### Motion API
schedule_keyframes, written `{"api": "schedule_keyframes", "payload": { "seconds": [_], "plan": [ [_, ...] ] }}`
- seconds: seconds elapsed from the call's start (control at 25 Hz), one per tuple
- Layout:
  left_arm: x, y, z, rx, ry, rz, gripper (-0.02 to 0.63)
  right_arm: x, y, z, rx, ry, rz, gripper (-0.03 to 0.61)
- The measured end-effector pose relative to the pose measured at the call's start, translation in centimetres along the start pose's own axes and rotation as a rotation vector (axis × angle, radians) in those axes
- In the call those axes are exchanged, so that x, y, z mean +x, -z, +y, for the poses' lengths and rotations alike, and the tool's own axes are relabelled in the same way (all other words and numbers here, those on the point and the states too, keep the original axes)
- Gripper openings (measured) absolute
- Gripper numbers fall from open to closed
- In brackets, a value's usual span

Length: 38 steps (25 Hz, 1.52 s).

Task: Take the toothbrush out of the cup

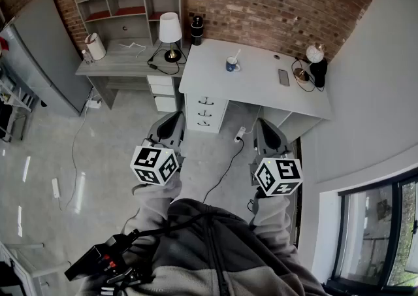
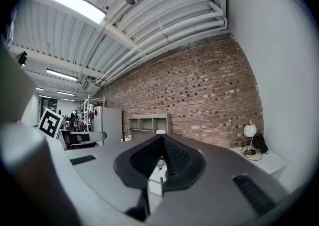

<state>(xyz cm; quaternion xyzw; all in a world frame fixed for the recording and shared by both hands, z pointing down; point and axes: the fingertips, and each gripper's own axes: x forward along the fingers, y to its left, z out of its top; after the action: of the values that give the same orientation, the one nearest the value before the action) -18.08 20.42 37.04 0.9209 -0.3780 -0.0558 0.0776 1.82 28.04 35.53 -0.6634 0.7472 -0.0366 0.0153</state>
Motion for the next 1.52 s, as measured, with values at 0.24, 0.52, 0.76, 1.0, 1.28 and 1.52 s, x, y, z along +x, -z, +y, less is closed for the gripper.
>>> {"api": "schedule_keyframes", "payload": {
  "seconds": [0.24, 0.52, 0.76, 1.0, 1.28, 1.52],
  "plan": [
    [0.4, -0.3, -0.3, 0.002, 0.006, 0.001, 0.003, 0.2, -0.2, 0.0, -0.026, -0.003, 0.009, -0.005],
    [1.3, -0.1, -1.2, 0.006, 0.011, 0.016, 0.005, 0.5, -0.1, -1.0, -0.046, -0.013, 0.021, -0.005],
    [1.3, 2.1, -2.5, 0.014, -0.008, 0.028, 0.005, -0.2, 2.1, -3.4, -0.040, -0.008, 0.032, -0.005],
    [1.8, 3.7, -2.2, 0.005, -0.035, 0.044, 0.005, 0.6, 4.2, -4.4, -0.043, -0.021, 0.069, -0.005],
    [4.8, 4.4, -0.5, 0.004, -0.026, 0.047, 0.003, 3.9, 5.9, -6.0, -0.035, -0.017, 0.101, -0.005],
    [10.8, 4.7, 2.7, -0.002, -0.005, 0.029, 0.003, 9.1, 6.8, -9.2, -0.036, 0.016, 0.113, -0.005]
  ]
}}
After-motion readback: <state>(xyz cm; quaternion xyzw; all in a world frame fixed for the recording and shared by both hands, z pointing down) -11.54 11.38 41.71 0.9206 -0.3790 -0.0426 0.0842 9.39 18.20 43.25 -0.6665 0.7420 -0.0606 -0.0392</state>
